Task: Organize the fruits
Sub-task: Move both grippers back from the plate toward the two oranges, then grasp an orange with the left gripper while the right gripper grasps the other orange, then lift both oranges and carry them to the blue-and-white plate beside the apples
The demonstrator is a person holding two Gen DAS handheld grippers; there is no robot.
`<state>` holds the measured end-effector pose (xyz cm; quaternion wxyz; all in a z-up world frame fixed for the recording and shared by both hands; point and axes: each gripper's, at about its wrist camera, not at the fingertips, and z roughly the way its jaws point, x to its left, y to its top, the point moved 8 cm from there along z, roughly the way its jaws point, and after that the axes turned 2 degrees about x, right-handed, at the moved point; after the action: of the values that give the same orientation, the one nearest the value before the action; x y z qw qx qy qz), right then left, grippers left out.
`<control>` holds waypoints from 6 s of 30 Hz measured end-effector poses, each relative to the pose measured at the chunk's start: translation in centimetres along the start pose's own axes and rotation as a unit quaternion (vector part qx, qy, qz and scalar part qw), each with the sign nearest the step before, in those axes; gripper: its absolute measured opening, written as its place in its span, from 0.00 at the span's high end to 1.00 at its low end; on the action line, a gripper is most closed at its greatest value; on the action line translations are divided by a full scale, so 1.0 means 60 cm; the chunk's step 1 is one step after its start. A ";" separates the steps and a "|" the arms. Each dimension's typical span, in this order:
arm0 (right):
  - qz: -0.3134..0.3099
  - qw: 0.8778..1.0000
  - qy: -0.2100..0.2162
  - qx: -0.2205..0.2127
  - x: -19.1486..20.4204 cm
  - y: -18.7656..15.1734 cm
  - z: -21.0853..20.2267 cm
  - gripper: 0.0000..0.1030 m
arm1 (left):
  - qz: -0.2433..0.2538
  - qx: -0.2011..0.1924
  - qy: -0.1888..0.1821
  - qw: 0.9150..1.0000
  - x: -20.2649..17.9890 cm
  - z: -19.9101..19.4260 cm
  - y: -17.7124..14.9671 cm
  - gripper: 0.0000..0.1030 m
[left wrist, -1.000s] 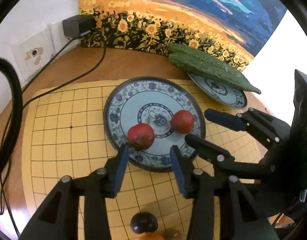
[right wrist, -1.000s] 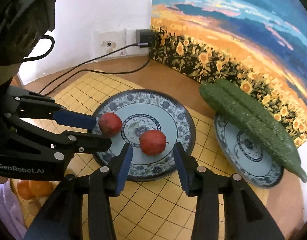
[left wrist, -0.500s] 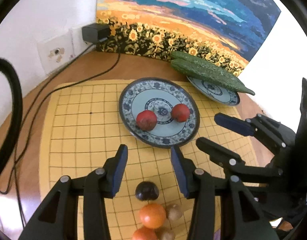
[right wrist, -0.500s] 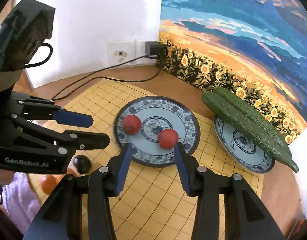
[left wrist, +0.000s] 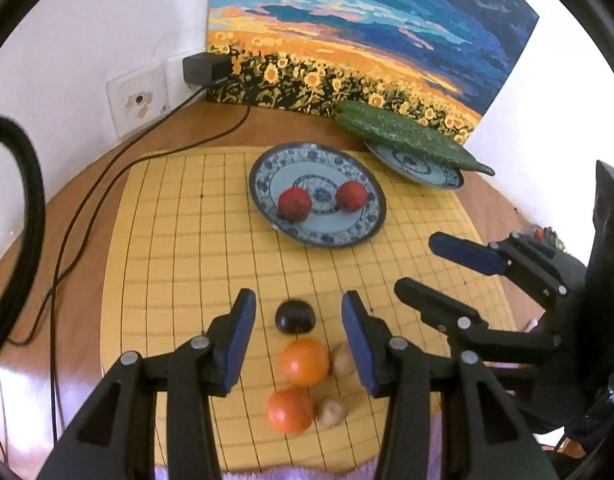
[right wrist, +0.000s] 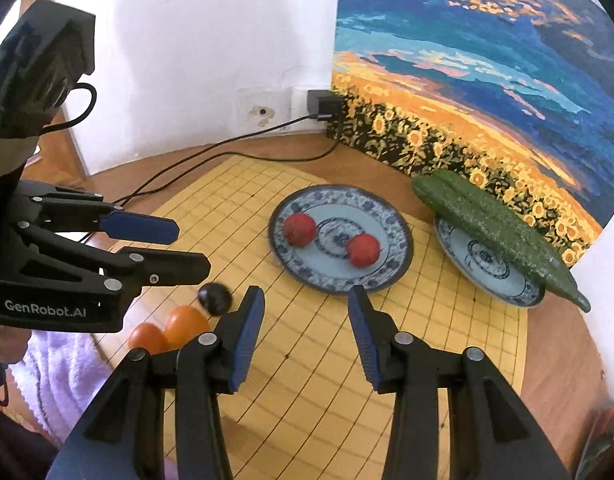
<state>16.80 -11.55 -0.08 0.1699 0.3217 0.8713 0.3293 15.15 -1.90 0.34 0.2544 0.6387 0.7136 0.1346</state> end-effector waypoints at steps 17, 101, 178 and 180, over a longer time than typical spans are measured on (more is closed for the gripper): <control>0.027 0.999 0.023 0.040 0.023 -0.082 -0.017 0.57 | -0.070 0.020 0.000 0.997 0.047 -0.043 -0.107 0.54; 0.050 0.983 0.163 0.069 0.094 -0.019 0.001 0.68 | -0.134 0.016 -0.073 0.988 0.045 -0.037 -0.150 0.69; 0.098 0.992 0.080 0.027 -0.119 0.002 0.037 0.68 | -0.128 -0.034 -0.063 0.989 -0.020 0.046 0.049 0.69; 0.096 0.992 0.082 0.031 -0.123 0.003 0.052 0.68 | -0.133 -0.033 -0.069 0.988 -0.019 0.059 0.060 0.69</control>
<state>23.88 -14.97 -1.60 0.0557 0.3808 0.8575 0.3416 20.14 -2.98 -0.54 0.3392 0.5374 0.7681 0.0784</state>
